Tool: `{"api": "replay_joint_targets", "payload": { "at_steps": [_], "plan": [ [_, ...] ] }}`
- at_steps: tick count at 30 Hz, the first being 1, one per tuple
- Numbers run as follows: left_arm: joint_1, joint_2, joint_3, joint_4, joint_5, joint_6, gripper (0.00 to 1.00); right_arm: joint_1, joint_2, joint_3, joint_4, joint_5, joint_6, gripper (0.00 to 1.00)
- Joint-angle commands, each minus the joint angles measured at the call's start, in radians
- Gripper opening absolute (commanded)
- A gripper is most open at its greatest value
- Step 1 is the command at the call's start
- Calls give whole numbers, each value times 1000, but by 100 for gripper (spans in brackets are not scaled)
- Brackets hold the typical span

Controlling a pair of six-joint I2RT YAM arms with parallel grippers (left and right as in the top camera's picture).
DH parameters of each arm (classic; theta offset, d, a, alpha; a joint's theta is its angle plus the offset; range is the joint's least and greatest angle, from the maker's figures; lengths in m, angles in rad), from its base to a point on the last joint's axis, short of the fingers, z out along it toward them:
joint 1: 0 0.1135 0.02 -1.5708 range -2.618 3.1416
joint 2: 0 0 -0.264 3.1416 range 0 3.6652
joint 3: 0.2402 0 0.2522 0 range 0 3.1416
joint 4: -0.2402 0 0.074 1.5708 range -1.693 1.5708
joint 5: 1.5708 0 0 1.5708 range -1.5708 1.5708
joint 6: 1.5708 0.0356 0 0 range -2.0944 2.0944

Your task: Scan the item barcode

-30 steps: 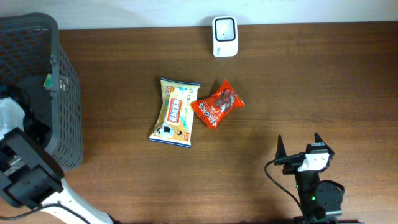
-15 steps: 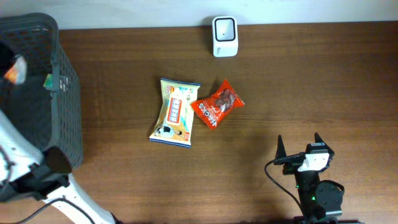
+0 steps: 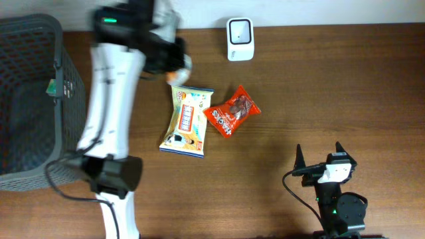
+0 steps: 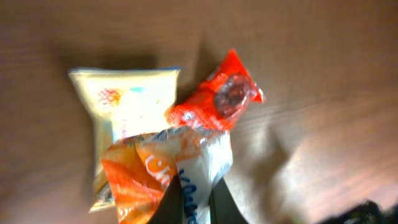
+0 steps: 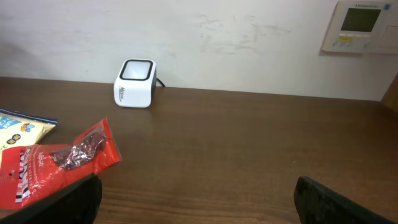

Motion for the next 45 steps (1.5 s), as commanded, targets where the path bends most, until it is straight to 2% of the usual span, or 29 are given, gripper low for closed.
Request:
{"api": "replay_joint_targets", "payload": {
  "at_steps": [1, 4, 7, 8, 9, 13, 17, 19, 21, 24, 25, 27, 29, 34, 39, 45],
  "plan": [
    [-122, -2, -232, 156, -78, 19, 9, -5, -6, -8, -3, 12, 1, 98],
    [-188, -2, -406, 288, -164, 19, 21, -5, -6, -8, -3, 12, 1, 98],
    [-209, -2, -467, 322, -165, 19, 54, -5, -6, -8, -3, 12, 1, 98],
    [-211, -2, -468, 322, -166, 19, 68, -5, -6, -8, -3, 12, 1, 98],
    [-211, -3, -463, 325, -166, 19, 72, -5, -6, -8, -3, 12, 1, 98],
    [-176, -5, -319, 258, -166, 19, 75, -5, -6, -8, -3, 12, 1, 98],
    [-85, -5, 14, 88, -180, 19, 77, -5, -6, -8, -3, 12, 1, 98],
    [-3, -5, 263, -7, -222, 19, 78, -5, -6, -8, -3, 12, 1, 98],
    [67, -5, 438, -63, -244, 19, 80, -5, -6, -8, -3, 12, 1, 98],
    [194, -5, 614, -130, -274, 19, 82, -5, -6, -8, -3, 12, 1, 98],
    [240, -5, 645, -147, -304, 14, 99, -5, -6, -8, -3, 12, 1, 98],
    [348, -5, 662, -160, -332, 1, 99, -5, -6, -8, -3, 12, 1, 98],
    [477, 2, 651, -163, -333, -72, 99, -5, -6, -8, -3, 12, 1, 98],
    [674, 50, 590, -159, -333, -203, 99, -5, -6, -8, -3, 12, 1, 98],
    [785, 146, 552, -131, -333, -283, 99, -5, -6, -8, -3, 12, 1, 98],
    [802, 275, 552, -108, -332, -289, 99, -5, -6, -8, -3, 12, 1, 99]
  ]
}}
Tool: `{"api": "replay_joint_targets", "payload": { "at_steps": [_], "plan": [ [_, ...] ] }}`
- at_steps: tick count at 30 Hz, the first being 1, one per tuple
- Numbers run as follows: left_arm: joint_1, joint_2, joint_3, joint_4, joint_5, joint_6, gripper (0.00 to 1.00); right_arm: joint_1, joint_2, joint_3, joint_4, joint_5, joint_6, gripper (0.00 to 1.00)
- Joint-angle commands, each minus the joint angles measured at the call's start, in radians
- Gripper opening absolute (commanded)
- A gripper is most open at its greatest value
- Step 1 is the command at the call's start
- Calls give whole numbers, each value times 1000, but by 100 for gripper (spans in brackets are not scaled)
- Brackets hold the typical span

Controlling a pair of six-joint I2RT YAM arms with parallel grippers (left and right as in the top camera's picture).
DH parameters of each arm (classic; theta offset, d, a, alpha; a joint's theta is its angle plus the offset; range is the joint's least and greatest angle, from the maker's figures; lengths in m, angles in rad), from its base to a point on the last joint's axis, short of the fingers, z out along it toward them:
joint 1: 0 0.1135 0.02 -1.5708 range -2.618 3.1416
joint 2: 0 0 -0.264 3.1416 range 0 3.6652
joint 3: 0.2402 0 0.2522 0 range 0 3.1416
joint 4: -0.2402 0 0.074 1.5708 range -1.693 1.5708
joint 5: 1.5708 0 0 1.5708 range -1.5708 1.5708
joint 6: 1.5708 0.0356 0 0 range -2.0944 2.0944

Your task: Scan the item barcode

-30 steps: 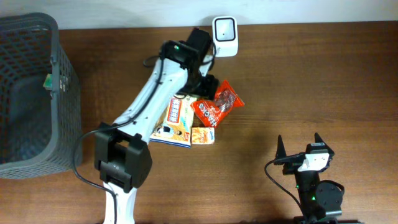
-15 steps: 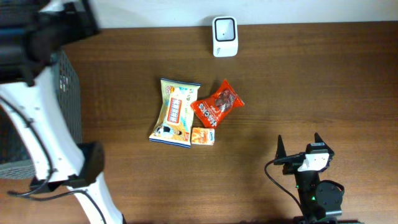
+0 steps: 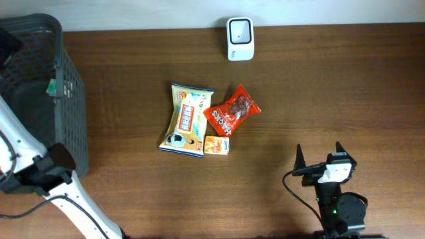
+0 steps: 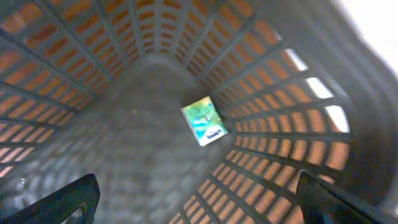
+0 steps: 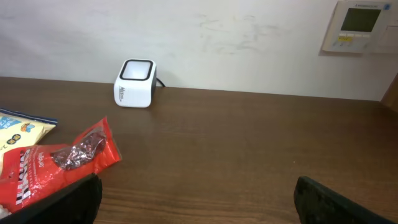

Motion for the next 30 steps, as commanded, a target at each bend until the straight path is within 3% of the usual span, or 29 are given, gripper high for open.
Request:
{"api": "replay_joint_targets", "payload": {
  "at_steps": [1, 11, 21, 25, 30],
  "plan": [
    [-3, 79, -3, 20, -6, -24, 99, -5, -6, -8, -3, 12, 0, 98],
    [16, 274, -3, 26, -6, -23, 93, -5, -6, -8, -3, 12, 0, 98],
    [16, 199, 89, 19, 58, -12, 73, -5, -6, -8, -3, 12, 0, 98],
    [16, 115, 124, -50, 58, -12, 75, -5, -6, -8, -3, 12, 0, 98],
    [16, 25, 124, -55, 150, 140, 91, -5, -6, -8, -3, 12, 0, 99]
  ]
}}
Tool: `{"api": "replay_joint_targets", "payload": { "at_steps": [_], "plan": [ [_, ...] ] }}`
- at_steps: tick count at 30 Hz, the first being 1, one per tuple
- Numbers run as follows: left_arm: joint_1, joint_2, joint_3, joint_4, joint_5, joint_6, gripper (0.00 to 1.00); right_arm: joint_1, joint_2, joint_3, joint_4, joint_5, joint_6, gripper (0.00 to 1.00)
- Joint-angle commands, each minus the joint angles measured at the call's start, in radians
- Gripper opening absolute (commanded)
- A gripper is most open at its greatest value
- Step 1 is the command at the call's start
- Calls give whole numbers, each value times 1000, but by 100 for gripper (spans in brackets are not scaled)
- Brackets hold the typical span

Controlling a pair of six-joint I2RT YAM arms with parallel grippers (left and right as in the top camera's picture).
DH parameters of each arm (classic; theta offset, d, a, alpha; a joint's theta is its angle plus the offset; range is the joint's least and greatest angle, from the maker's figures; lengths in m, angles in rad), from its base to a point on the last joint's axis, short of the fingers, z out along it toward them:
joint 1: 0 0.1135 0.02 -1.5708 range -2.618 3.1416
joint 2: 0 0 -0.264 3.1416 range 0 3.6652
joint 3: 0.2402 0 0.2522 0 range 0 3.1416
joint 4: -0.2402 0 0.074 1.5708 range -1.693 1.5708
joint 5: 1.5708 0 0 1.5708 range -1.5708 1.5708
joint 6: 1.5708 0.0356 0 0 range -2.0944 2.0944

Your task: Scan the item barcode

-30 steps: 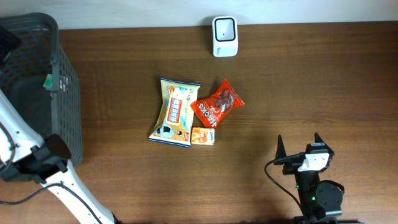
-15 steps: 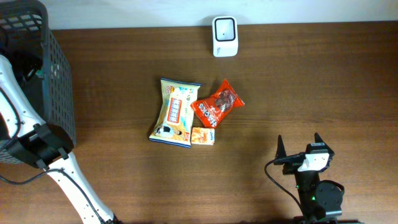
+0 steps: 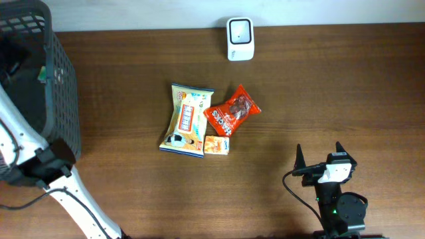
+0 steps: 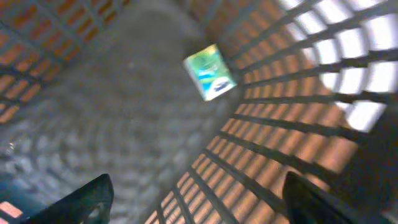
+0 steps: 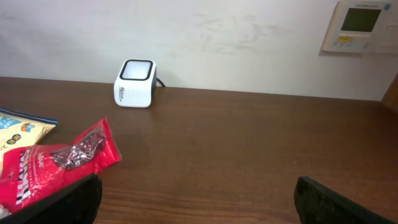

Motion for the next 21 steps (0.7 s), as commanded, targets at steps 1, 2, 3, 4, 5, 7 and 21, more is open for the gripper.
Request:
{"api": "replay_joint_targets", "payload": {
  "at_steps": [1, 2, 3, 4, 5, 7, 21],
  "plan": [
    [7, -97, 18, -2, 102, 144, 93, -5, -6, -8, -3, 12, 1, 98],
    [7, -117, 13, -2, 128, 184, 94, -5, -6, -8, -3, 12, 1, 98],
    [7, -137, -2, -2, 146, 207, 92, -5, -6, -8, -3, 12, 1, 98],
    [7, -163, -33, -2, 150, 218, 85, -5, -6, -8, -3, 12, 1, 98],
    [7, -203, -92, -2, 149, 222, 76, -5, -6, -8, -3, 12, 1, 98],
    [7, -302, -254, -2, 131, 230, 71, -5, -6, -8, -3, 12, 1, 98],
    [9, -486, -1079, -2, -332, 63, 0, -5, -6, -8, -3, 12, 1, 98]
  ]
}}
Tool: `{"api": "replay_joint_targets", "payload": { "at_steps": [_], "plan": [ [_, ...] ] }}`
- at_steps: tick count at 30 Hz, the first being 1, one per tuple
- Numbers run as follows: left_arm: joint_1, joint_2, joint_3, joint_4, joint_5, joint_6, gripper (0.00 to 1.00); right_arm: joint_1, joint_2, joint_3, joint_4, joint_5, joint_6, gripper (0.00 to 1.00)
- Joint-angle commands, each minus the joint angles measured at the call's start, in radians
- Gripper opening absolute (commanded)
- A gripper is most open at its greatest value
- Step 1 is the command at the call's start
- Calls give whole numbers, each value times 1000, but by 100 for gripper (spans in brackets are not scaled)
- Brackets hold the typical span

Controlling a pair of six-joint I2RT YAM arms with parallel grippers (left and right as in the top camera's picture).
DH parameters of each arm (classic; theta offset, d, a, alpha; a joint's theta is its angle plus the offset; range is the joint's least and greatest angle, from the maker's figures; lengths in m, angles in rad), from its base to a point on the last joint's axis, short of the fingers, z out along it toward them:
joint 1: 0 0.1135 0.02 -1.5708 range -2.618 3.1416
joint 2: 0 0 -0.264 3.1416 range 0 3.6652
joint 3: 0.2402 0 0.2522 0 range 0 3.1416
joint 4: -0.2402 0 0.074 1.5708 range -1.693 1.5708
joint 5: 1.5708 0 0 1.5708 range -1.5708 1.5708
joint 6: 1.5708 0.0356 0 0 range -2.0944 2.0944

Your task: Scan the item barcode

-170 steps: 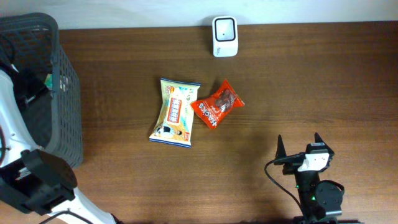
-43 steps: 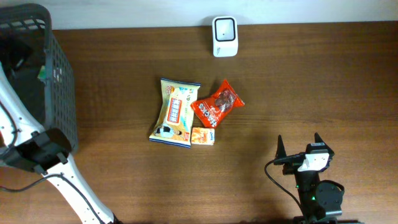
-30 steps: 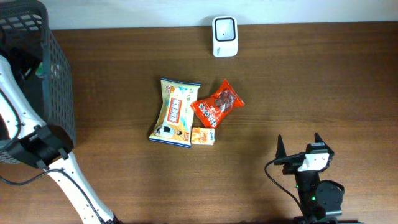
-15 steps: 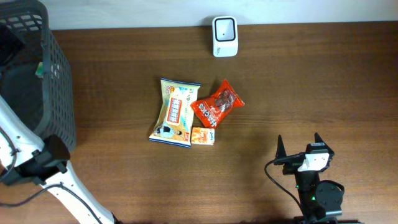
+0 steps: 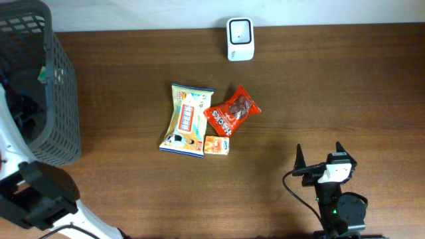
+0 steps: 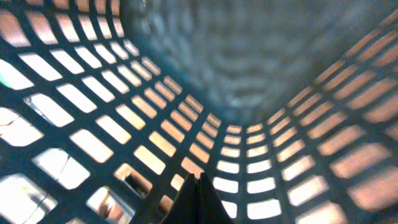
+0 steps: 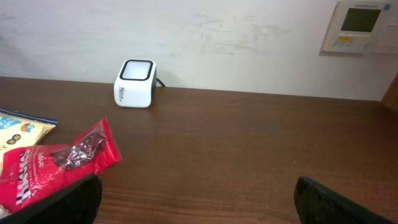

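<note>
The white barcode scanner stands at the table's back edge, and shows too in the right wrist view as the scanner. A yellow packet, a red packet and a small orange packet lie together mid-table. My left gripper is inside the dark mesh basket, shut, facing the basket's wall; nothing shows between its fingers. A small green item sits by the basket's wall. My right gripper rests open at the front right, apart from everything.
The basket fills the table's far left edge, with the left arm reaching into it. A wall runs behind the scanner, with a control panel on it at the right. The red packet lies left of the right gripper.
My left gripper was open inside the basket with the green item in its view. Now it is shut and faces the mesh wall, the green item out of its view. The right arm has not moved.
My left gripper was shut on an orange and white packet above the yellow and red packets. Then the orange packet lay on the table beside them, and the gripper was open inside the basket over a green item. It stayed open there, and now is shut.
</note>
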Motion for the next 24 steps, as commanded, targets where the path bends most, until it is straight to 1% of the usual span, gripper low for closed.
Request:
{"api": "replay_joint_targets", "payload": {
  "at_steps": [1, 4, 7, 11, 14, 16, 19, 21, 24],
  "plan": [
    [5, -7, -86, -9, -40, -25, 0, -5, -6, -8, -3, 12, 1, 98],
    [5, -47, -88, -9, -40, -25, 0, -5, -6, -8, -3, 12, 1, 98],
    [5, -163, -105, -9, -40, -24, 0, -5, -6, -8, -3, 12, 1, 98],
    [5, -351, -247, -9, -54, -30, 0, -5, -6, -8, -3, 13, 1, 98],
    [5, -436, -366, -5, -55, -68, 0, -5, -6, -8, -3, 12, 1, 98],
    [5, -478, -426, -1, -47, -131, 0, -5, -6, -8, -3, 12, 1, 98],
    [5, -517, -437, -2, -47, -141, 0, -5, -6, -8, -3, 12, 1, 98],
    [5, -552, -437, -5, -48, -183, 0, -5, -6, -8, -3, 12, 1, 98],
    [5, -626, -435, 98, -47, -186, 0, -5, -6, -8, -3, 12, 1, 98]
  ]
}}
